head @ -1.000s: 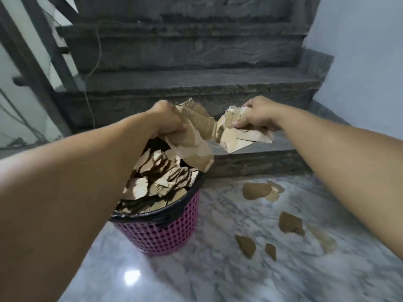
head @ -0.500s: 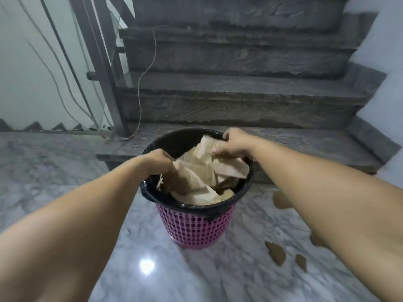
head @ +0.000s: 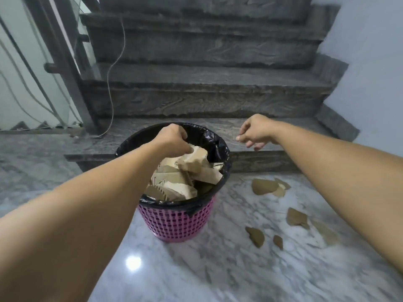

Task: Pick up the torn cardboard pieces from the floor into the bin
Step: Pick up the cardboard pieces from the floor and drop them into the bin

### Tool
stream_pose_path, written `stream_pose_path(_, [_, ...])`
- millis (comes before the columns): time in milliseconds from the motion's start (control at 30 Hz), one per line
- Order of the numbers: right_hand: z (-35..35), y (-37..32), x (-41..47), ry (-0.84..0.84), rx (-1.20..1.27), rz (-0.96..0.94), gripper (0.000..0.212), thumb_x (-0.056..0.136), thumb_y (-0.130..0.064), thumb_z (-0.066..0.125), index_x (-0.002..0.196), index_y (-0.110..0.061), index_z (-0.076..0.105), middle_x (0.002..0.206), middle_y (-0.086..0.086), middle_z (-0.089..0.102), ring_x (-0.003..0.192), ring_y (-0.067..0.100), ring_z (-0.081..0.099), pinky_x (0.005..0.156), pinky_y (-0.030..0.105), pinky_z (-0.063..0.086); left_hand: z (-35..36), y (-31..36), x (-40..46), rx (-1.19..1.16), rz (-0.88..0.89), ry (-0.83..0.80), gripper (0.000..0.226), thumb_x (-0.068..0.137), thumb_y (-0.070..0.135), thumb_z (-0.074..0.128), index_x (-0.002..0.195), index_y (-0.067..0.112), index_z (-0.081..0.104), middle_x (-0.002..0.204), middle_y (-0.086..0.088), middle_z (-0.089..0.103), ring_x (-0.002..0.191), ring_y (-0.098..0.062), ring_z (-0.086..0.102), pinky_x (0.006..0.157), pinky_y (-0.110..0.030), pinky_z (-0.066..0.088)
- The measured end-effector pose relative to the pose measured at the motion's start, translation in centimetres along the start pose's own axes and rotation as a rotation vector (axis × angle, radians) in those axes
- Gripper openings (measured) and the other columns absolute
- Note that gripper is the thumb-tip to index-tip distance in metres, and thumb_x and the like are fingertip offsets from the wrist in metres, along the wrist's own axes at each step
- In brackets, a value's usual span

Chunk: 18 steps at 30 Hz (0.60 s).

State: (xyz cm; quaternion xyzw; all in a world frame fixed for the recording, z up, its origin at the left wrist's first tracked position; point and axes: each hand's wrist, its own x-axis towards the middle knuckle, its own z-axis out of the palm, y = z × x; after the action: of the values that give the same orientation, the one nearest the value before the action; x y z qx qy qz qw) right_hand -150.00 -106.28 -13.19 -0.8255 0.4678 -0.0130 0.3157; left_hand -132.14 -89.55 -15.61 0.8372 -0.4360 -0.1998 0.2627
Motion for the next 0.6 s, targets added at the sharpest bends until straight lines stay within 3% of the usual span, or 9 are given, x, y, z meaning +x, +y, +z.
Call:
stream_pose_path(167, [-1.4, 8.0, 0.8, -0.041, -0.030, 0.092, 0.016, 0.088, -0.022, 0.074, 0.093, -0.011, 0.063, 0.086, 0.008, 0.067, 0.078, 0.021, 0.069, 0.056, 0.028, 0.051, 6.5, 7.4, 2.5, -0.009, 0.133, -0.094, 0.041, 0.077, 0.024, 0.078, 0.114, 0.010, 0.065, 0.102, -0.009, 0.070, 0.089, -0.025, 0.069, 0.076, -0.035, 0.059])
stream_pose_path(367, [-2.3, 18.4, 1.8, -0.095, -0.049, 0.188, 0.030, 0.088, -0.024, 0.074, 0.108, -0.003, 0.065, 0.101, 0.011, 0.069, 0.096, 0.025, 0.071, 0.074, 0.037, 0.057, 15.9, 13.1, 4.3, 0.030, 0.193, -0.333, 0.046, 0.081, 0.023, 0.078, 0.119, 0.005, 0.060, 0.098, -0.015, 0.070, 0.084, -0.028, 0.071, 0.077, -0.045, 0.060])
stream_pose_path(467, [-1.7, 23.4, 2.2, -0.115, -0.036, 0.238, 0.033, 0.087, -0.023, 0.075, 0.109, -0.001, 0.064, 0.106, 0.012, 0.069, 0.095, 0.023, 0.070, 0.074, 0.038, 0.060, 20.2, 14.0, 5.0, 0.077, 0.155, -0.438, 0.036, 0.083, 0.024, 0.076, 0.112, 0.010, 0.060, 0.104, -0.018, 0.068, 0.089, -0.030, 0.069, 0.080, -0.041, 0.060])
stream_pose_path(533, [-1.1, 26.8, 2.5, -0.144, -0.050, 0.277, 0.034, 0.087, -0.023, 0.075, 0.110, -0.001, 0.064, 0.107, 0.013, 0.068, 0.094, 0.023, 0.070, 0.074, 0.039, 0.060, 23.3, 13.8, 5.6, 0.138, 0.129, -0.487, 0.030, 0.082, 0.026, 0.077, 0.102, 0.013, 0.059, 0.110, -0.020, 0.068, 0.083, -0.028, 0.066, 0.073, -0.036, 0.055])
stream_pose_path(600, [-0.1, 30.2, 2.7, -0.166, -0.045, 0.316, 0.035, 0.087, -0.024, 0.075, 0.110, -0.001, 0.063, 0.108, 0.013, 0.068, 0.093, 0.023, 0.070, 0.075, 0.040, 0.060, 26.6, 13.1, 6.0, 0.209, 0.086, -0.521, 0.034, 0.080, 0.027, 0.079, 0.102, 0.012, 0.057, 0.114, -0.017, 0.065, 0.084, -0.027, 0.062, 0.073, -0.037, 0.054])
